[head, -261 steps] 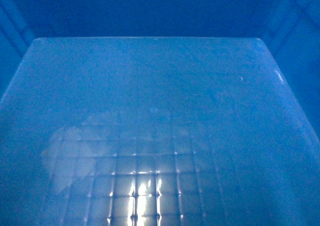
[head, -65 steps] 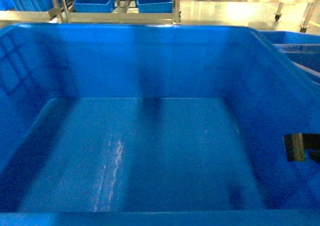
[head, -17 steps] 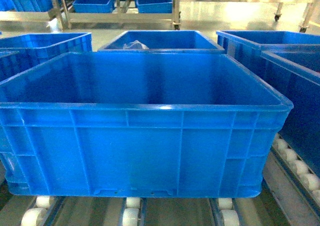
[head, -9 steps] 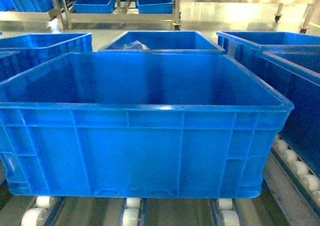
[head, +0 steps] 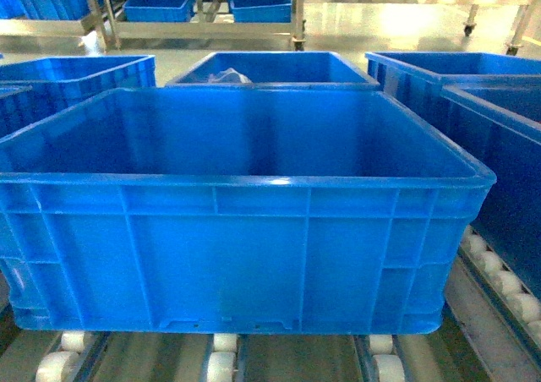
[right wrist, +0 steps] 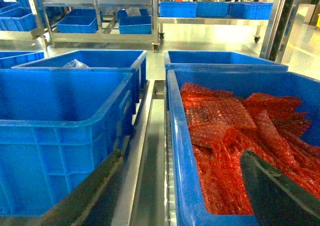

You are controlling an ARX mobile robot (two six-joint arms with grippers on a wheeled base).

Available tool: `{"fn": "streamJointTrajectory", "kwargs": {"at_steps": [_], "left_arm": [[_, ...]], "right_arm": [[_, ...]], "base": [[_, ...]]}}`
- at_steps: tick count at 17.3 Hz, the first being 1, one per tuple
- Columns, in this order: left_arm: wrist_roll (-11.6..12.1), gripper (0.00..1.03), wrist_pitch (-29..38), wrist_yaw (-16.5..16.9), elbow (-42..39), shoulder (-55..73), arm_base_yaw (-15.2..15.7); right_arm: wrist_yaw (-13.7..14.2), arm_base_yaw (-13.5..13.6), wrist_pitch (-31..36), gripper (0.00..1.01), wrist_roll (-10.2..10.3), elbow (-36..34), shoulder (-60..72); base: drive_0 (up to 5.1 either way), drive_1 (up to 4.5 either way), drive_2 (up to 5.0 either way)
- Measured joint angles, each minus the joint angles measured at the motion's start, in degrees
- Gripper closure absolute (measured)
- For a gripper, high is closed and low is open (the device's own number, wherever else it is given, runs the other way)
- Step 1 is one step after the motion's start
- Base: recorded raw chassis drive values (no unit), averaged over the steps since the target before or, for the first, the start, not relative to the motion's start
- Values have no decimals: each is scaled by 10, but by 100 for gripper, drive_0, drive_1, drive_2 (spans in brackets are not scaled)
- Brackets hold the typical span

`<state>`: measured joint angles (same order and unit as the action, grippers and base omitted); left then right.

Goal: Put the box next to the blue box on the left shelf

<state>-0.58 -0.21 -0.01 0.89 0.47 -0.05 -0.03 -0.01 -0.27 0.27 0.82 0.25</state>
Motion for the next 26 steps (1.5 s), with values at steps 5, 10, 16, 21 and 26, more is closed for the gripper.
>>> {"fn": "streamJointTrajectory", "kwargs": {"at_steps": [5,10,16,21,26], "left_arm": [[1,5,0,0,0,0,0],[2,5,0,0,0,0,0],[2,5,0,0,0,0,0],[2,5,0,0,0,0,0],[2,5,0,0,0,0,0]], "right_arm": [[0,0,0,3,0,0,0],[0,0,0,3,0,0,0],[0,0,0,3,0,0,0],[0,0,0,3,0,0,0],[0,0,0,3,0,0,0]], "base": [[0,0,0],[0,0,0],[0,0,0],[0,0,0],[0,0,0]]}}
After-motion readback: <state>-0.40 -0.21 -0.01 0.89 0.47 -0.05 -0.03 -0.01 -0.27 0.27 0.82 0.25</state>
